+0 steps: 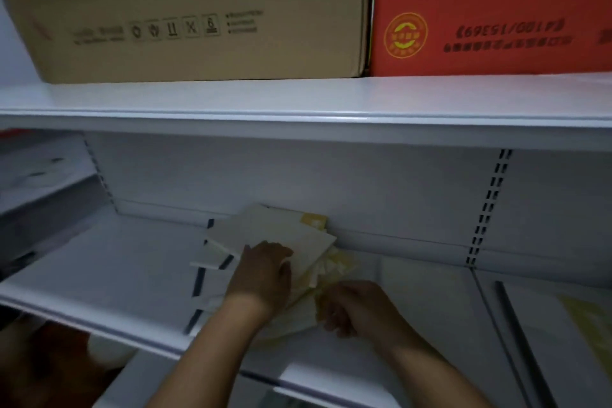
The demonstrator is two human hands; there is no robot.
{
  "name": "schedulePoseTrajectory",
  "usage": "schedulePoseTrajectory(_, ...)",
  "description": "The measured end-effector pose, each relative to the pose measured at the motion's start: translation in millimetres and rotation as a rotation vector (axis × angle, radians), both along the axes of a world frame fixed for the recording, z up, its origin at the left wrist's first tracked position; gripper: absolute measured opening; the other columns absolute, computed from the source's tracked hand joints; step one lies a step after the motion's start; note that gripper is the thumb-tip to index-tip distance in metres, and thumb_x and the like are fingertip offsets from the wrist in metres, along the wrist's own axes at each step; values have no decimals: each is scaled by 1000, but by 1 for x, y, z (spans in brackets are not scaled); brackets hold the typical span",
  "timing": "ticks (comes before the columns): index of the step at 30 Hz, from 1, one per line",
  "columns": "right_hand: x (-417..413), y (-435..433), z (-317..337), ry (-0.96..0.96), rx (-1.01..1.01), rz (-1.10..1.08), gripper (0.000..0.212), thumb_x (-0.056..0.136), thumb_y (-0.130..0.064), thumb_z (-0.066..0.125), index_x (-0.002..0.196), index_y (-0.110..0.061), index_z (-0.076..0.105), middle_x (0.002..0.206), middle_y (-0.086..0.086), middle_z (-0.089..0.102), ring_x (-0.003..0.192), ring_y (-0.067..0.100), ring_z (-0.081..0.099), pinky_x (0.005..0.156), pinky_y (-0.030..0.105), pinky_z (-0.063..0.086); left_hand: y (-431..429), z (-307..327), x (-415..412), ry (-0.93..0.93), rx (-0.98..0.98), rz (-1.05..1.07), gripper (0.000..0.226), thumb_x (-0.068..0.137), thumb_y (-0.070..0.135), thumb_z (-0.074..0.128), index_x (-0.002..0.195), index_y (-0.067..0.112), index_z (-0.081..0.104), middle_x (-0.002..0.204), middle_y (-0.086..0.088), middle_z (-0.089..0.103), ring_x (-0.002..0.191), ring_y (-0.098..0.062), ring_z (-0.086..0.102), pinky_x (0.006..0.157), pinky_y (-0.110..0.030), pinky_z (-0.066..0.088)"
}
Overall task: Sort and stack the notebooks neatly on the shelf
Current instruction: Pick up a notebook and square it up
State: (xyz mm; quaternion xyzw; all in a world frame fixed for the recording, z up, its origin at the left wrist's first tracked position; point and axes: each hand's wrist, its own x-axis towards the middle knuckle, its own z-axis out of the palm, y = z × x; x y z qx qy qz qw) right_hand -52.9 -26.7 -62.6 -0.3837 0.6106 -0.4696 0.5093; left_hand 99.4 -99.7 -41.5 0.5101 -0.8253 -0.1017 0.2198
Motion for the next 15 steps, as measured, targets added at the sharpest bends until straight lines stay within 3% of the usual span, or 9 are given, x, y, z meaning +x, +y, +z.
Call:
schedulePoseTrajectory(3,25,-13,3,-182,54,-42,23,92,-25,55,83,-6,64,66,10,67,49,19,62,48,22,50,5,-10,6,-46,-93,-49,49,81,29,28,103,13,69,107,-8,68,102,-26,61,90,-28,46)
schedulePoseTrajectory(5,31,-15,3,-199,8,-57,11,91,-18,55,94,-13,64,79,9,70,59,19,67,52,26,54,16,-5,1,-124,-49,-72,62,74,37,21,120,25,60,122,4,62,113,-19,54,93,-25,39)
schedulePoseTrajectory(7,28,-12,6,-245,-60,-99,23,89,-1,52,101,-16,65,88,8,71,71,20,68,59,33,59,26,-2,-6,-107,-5,-137,66,74,39,17,130,29,50,130,8,55,120,-14,46,96,-20,32)
schedulePoseTrajectory(10,4,0,9,-235,-117,-168,35,88,8,46,110,-15,61,98,7,68,81,22,67,60,36,60,30,-2,-13,81,15,-213,44,90,39,34,129,26,52,129,3,55,121,-12,46,88,-8,27)
schedulePoseTrajectory(12,-19,13,10,-213,-133,-217,36,90,5,48,113,-19,58,101,3,66,87,21,64,59,32,59,28,-9,-18,116,-5,-259,35,88,30,50,120,22,60,123,0,58,117,-14,50,84,-5,25)
schedulePoseTrajectory(15,-55,39,3,-277,-170,-350,36,90,3,49,115,-22,56,110,3,63,95,22,60,57,29,57,35,-16,-36,324,-286,-235,23,70,24,52,81,16,72,83,-3,69,84,-11,56,70,-12,34)
